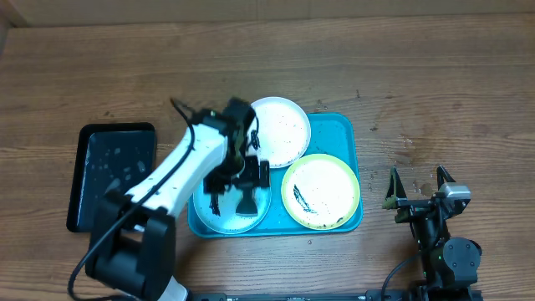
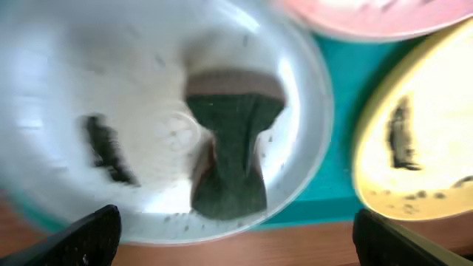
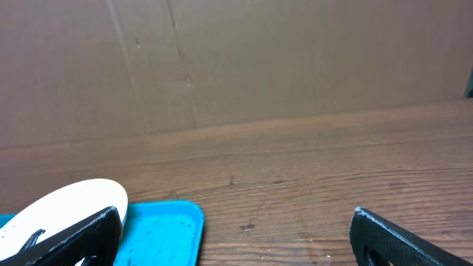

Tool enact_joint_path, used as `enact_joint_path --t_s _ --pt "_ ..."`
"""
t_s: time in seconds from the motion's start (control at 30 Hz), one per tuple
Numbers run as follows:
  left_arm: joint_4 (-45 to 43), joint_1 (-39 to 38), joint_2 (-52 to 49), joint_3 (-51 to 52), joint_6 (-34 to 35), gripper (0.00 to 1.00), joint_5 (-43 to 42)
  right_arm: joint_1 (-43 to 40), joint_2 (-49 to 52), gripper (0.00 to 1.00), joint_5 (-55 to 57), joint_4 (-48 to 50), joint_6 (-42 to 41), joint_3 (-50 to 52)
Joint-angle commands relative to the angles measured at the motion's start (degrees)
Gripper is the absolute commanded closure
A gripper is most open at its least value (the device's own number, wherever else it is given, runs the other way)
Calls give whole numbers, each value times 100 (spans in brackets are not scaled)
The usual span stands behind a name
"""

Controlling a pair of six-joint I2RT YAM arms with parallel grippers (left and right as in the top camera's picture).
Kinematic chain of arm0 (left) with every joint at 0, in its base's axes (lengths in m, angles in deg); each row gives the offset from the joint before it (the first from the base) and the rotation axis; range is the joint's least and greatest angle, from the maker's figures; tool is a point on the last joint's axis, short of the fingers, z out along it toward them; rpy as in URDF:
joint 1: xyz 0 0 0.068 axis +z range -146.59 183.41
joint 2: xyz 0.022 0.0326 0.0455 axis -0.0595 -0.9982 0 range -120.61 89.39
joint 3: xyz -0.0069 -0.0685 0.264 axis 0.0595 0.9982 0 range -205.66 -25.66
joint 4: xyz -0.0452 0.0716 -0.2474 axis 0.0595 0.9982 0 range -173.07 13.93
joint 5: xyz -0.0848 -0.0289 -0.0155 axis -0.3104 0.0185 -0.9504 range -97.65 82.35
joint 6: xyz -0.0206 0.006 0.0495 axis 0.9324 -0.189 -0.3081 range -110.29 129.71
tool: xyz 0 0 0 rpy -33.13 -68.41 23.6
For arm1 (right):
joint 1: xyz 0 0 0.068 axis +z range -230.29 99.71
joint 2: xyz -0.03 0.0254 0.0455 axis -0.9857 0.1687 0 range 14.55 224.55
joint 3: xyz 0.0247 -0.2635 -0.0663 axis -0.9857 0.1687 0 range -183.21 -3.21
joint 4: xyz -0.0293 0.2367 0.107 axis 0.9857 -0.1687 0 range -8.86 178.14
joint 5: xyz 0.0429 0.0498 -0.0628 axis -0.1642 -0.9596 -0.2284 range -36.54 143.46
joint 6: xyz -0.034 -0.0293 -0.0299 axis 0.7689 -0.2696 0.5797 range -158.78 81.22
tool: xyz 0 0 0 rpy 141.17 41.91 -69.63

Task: Clean dirty plates on tray and stack at the side
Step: 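Place the sponge onto the light blue plate with the left gripper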

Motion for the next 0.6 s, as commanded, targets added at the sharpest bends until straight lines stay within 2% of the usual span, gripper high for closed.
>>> enact_joint_path --t_s 0.0,0.2,0.43,0.5,0.57 --pt "560 92 562 -1220 72 0 1034 31 -50 0 -26 35 2 61" --pt "984 706 1001 -2413 190 0 1255 31 -50 0 -26 35 2 61" --pt "968 1484 1102 -2448 195 0 1235 31 -50 0 221 179 -35 59" --pt "964 1517 1102 -2450 192 0 1239 37 -50 0 -199 437 -273 59" --pt "966 1515 1102 -2450 190 0 1239 37 -50 0 -1014 509 -874 59"
